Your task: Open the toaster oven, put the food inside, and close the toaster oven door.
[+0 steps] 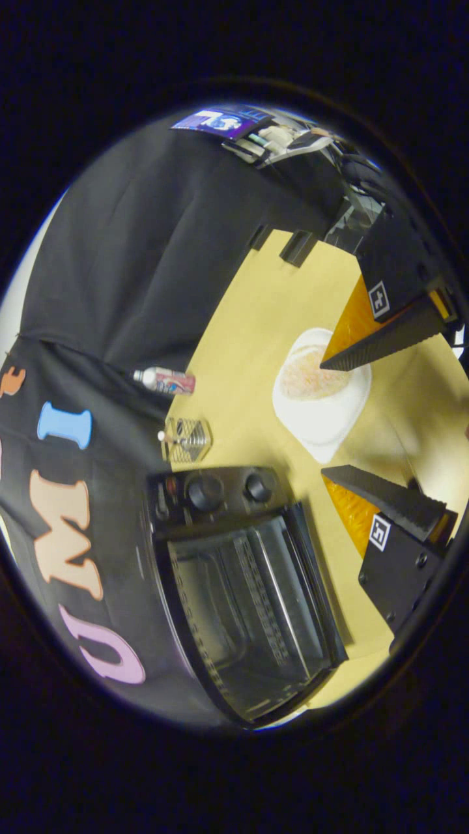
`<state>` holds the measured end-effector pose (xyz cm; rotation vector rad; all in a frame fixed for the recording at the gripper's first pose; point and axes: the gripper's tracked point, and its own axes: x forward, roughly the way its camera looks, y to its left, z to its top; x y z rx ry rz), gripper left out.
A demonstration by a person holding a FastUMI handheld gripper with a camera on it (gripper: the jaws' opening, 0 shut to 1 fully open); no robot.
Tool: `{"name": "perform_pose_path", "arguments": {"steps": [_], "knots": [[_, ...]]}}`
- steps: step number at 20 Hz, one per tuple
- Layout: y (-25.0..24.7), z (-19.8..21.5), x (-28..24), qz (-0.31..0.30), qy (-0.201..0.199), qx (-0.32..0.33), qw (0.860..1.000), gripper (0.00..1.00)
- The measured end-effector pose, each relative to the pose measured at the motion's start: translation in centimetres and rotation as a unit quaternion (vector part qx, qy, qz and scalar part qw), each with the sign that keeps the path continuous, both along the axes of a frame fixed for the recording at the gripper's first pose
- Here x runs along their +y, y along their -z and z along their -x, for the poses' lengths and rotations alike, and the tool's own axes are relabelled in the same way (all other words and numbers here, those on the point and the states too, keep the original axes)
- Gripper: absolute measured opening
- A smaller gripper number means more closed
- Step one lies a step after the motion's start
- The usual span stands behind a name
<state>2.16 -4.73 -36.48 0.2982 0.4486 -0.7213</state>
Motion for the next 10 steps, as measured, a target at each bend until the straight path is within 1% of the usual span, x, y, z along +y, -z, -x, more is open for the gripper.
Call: {"name": "perform_pose_path", "arguments": {"steps": [3, 5, 10], "knots": [[1.7, 0.5, -3.1, -0.02, 0.012, 0.002, 1.0, 0.93], [2.9, 0.5, -4.3, -0.035, 0.013, 0.004, 0.999, 0.93], [5.7, -0.8, -5.0, -0.059, -0.025, 0.027, 0.998, 0.93]]}}
